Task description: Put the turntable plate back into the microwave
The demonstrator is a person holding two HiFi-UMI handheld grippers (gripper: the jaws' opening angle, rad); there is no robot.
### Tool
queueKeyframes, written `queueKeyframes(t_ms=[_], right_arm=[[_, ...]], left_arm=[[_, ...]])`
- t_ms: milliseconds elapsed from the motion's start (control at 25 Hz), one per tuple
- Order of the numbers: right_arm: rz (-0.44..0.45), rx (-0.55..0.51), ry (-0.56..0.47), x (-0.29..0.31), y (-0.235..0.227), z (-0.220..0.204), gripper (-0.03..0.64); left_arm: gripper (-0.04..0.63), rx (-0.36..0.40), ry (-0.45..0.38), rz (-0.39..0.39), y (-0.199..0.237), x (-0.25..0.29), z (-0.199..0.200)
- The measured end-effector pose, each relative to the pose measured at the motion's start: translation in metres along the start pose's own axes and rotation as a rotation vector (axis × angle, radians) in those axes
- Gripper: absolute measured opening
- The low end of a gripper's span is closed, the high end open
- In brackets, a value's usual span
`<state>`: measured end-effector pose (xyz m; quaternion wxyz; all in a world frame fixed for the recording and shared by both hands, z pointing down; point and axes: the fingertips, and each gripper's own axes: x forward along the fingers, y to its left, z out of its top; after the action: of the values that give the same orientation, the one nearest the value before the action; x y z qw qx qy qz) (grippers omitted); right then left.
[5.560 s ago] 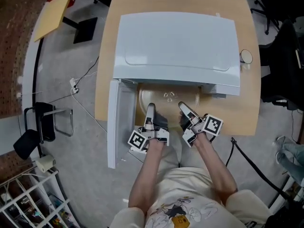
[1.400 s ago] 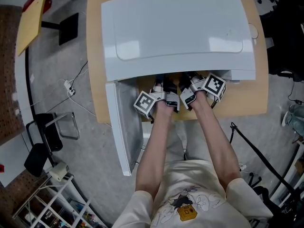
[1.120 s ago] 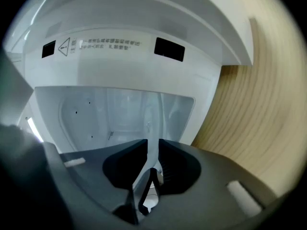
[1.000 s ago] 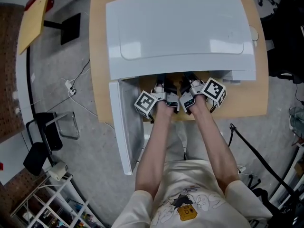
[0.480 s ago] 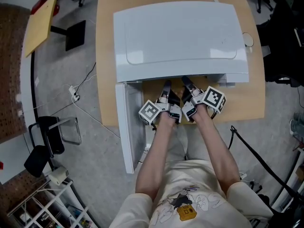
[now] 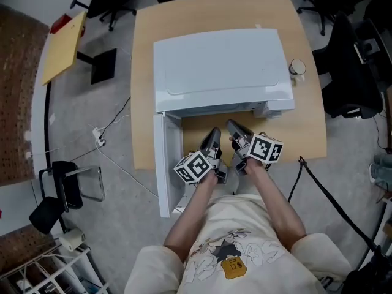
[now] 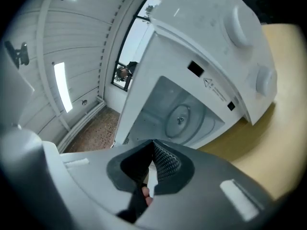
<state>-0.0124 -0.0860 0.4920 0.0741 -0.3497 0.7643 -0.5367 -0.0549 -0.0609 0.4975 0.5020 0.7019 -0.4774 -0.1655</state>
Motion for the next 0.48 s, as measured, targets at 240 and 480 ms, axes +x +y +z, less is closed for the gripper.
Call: queueKeyframes(t_ms=[240, 480], right_arm=[[-0.086, -0.323, 0.052, -0.024, 0.021, -0.01, 0.006], [-0.166, -0.525, 0.116, -0.025, 0.024, -0.022, 0.006]], left_arm=[[-0.002, 0.428, 0.102, 0.046, -0.042, -0.024, -0.017], [-0.002, 0.43, 0.111, 0.099, -0.031, -0.027, -0.017]])
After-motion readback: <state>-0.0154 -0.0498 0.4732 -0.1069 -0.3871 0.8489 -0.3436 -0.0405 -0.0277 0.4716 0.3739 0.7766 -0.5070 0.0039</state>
